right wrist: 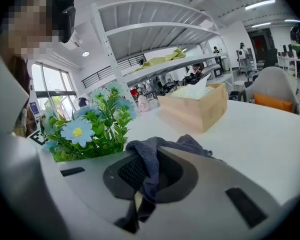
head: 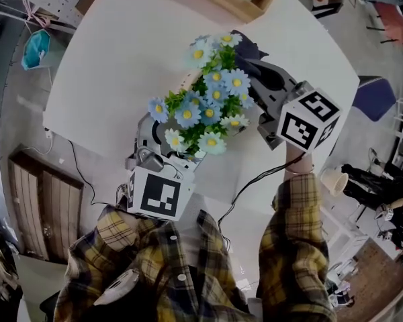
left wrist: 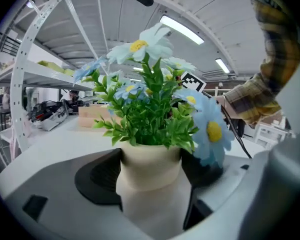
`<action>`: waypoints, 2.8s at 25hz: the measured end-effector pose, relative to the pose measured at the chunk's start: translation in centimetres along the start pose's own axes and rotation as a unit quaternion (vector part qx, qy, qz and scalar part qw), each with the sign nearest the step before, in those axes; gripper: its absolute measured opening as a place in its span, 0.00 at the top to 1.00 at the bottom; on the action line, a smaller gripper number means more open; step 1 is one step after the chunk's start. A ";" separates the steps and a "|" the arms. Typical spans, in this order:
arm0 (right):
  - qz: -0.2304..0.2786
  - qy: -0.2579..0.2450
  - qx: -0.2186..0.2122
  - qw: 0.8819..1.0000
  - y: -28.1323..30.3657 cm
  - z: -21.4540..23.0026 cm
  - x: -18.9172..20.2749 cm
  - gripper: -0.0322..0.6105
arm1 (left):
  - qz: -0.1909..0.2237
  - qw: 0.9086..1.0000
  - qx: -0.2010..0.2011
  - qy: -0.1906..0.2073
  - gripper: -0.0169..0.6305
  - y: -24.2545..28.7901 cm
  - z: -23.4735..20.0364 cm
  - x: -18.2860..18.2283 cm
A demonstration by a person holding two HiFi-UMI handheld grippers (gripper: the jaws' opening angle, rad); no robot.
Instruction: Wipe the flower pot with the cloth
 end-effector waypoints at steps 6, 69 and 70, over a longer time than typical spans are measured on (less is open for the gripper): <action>-0.023 -0.012 -0.042 0.999 -0.7 -0.4 0.6 0.93 | -0.030 0.989 0.129 0.064 0.41 0.0 -2.0 -0.3; -0.020 0.037 -0.107 0.993 2.7 -1.2 0.9 0.93 | -0.051 0.990 -0.060 -0.115 0.40 -4.0 -0.6 1.1; -0.018 0.038 -0.107 0.993 2.8 -1.2 0.9 0.93 | -0.049 0.990 -0.064 -0.116 0.40 -4.0 -0.4 1.0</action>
Point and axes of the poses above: the fingertips, and each gripper's own axes: y forward along the fingers, z to its right, x out of its underside, the point moved 9 cm from there along -y, backward along the fingers, and after that the axes turned 13 degrees about -x, right-handed, at the moved point
